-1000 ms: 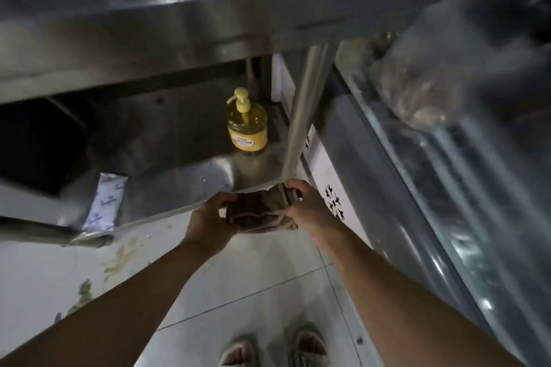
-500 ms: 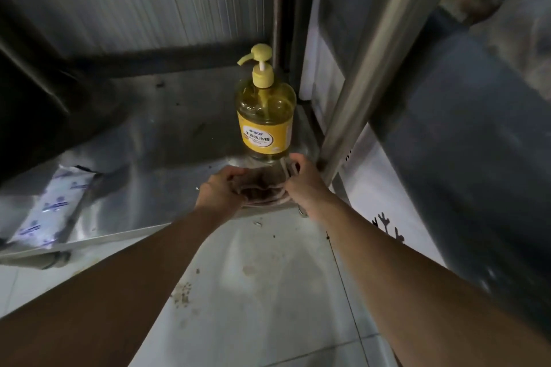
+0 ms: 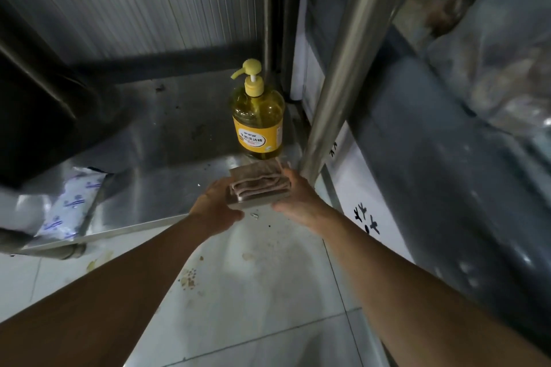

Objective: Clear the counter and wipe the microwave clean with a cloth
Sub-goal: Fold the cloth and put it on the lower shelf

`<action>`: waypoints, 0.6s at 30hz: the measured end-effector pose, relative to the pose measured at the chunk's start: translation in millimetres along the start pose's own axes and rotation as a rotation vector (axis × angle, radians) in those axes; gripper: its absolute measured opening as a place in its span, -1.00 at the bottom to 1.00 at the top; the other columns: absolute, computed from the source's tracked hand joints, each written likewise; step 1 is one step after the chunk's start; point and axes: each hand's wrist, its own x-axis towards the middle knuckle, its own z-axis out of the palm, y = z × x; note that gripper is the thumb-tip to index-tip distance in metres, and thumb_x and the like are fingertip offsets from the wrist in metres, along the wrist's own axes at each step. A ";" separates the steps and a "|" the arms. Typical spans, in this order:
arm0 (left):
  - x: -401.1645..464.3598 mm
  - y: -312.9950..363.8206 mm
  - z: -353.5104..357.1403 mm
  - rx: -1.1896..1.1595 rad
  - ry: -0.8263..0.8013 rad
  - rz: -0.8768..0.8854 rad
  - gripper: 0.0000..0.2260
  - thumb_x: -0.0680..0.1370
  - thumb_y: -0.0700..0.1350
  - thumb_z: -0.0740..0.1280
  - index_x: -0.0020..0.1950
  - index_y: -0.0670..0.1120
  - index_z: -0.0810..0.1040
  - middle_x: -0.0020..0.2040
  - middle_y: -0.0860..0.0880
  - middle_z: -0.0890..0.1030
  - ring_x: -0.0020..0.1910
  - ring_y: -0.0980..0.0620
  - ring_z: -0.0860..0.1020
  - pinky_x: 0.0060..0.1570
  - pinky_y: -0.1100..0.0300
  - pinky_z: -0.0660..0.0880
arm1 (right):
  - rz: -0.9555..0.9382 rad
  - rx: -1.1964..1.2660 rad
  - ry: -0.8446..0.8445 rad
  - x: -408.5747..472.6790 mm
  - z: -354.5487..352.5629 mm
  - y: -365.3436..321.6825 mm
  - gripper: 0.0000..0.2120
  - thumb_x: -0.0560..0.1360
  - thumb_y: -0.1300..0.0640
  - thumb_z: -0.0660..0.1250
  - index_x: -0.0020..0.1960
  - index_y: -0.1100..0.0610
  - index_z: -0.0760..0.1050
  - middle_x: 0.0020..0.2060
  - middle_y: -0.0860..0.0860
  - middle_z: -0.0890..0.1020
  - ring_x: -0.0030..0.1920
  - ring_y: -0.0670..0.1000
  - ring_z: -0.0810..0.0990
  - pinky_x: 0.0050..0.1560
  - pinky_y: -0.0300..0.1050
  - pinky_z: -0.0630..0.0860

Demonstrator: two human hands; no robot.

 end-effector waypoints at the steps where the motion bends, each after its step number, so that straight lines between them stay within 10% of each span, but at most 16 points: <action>1: -11.4 8.4 -6.7 -0.009 -0.002 0.007 -0.40 0.39 -0.20 0.45 0.38 0.02 0.36 0.28 -0.04 0.48 0.16 -0.05 0.48 0.01 0.20 0.40 | 0.004 0.006 0.009 -15.1 -5.0 -5.9 -0.21 0.43 0.28 0.35 0.52 0.00 0.01 0.47 0.04 0.21 0.43 0.13 0.24 0.40 0.14 0.28; 8: -102.7 75.9 -58.8 -0.066 -0.069 0.015 -0.35 0.40 -0.16 0.47 0.42 0.06 0.27 0.30 -0.09 0.45 0.21 -0.09 0.45 -0.01 0.18 0.38 | 0.001 0.019 0.063 -125.5 -46.1 -53.4 -0.38 0.42 0.20 0.41 0.41 0.05 0.24 0.10 -0.11 0.48 0.33 0.06 0.36 0.36 -0.03 0.31; 18: -218.5 191.2 -150.6 -0.186 -0.113 0.060 -0.36 0.39 -0.19 0.48 0.40 -0.02 0.30 0.32 -0.07 0.46 0.23 -0.08 0.47 0.14 0.14 0.44 | 0.075 0.091 0.090 -264.1 -122.8 -117.4 -0.25 0.36 0.19 0.45 0.45 0.04 0.17 0.39 0.06 0.32 0.26 -0.02 0.36 0.10 -0.19 0.34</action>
